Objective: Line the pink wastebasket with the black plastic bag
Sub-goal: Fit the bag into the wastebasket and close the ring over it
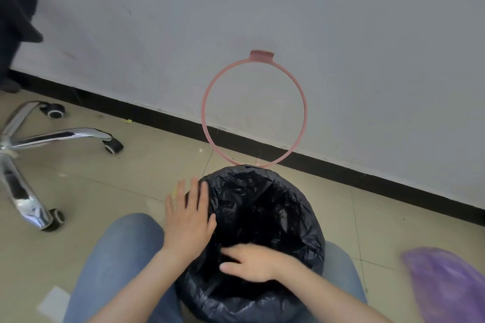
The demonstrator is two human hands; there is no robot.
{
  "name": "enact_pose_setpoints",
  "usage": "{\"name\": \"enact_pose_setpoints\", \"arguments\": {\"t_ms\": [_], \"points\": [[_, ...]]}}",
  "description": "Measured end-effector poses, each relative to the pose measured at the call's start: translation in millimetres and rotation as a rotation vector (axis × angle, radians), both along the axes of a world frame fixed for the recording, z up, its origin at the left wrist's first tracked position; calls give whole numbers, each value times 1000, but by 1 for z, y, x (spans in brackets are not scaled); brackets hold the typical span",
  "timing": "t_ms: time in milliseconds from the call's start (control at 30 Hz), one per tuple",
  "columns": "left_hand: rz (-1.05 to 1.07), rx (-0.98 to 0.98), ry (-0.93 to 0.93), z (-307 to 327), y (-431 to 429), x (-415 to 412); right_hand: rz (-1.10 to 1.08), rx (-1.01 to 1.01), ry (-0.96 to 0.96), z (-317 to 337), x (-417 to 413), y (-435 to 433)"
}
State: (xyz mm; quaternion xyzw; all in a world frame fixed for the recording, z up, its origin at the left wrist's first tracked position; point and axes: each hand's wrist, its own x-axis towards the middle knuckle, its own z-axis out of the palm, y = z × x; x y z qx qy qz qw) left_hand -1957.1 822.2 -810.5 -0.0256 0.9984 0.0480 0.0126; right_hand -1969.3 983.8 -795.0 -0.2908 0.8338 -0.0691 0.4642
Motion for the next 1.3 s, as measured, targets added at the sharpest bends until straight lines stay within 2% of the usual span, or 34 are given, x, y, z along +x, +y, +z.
{"name": "enact_pose_setpoints", "arguments": {"t_ms": [67,100,167,233,300,400,533,633,733,833,933,967,1033,1100,1167,1233,1300], "points": [[-252,-161,56,-1,12,-2,226,173,281,4,-15,22],[-444,-261,12,-3,19,-5,324,294,329,4,-22,33],[-730,-570,-315,-9,30,-13,450,530,298,-1,-28,49],[-778,-893,-480,-21,32,-25,522,700,287,-13,-30,56],[-732,-1119,-550,-27,29,-33,590,805,305,-20,-31,57],[-693,-1177,-588,-22,27,-34,578,777,337,-20,-28,52],[-703,-952,-496,-24,30,-28,426,462,338,-7,-18,43],[-703,-862,-533,-28,29,-17,319,252,137,-2,-6,36],[-645,-859,-615,-26,29,-12,231,195,-109,-13,2,28],[-645,-796,-525,-16,32,-7,163,265,-260,-17,6,22],[-570,-500,-249,-1,24,5,106,153,-90,-4,-2,24],[-486,-379,-100,5,17,9,52,69,23,4,-9,26],[-259,-166,29,8,0,15,-104,-96,278,24,-32,32],[8,34,3,15,-10,19,-266,-213,536,41,-63,39],[251,285,-105,17,-9,21,-392,-297,732,54,-94,42],[389,531,-158,14,-5,23,-535,-320,796,65,-120,40],[441,687,-122,10,-3,23,-656,-338,801,72,-142,36]]}}
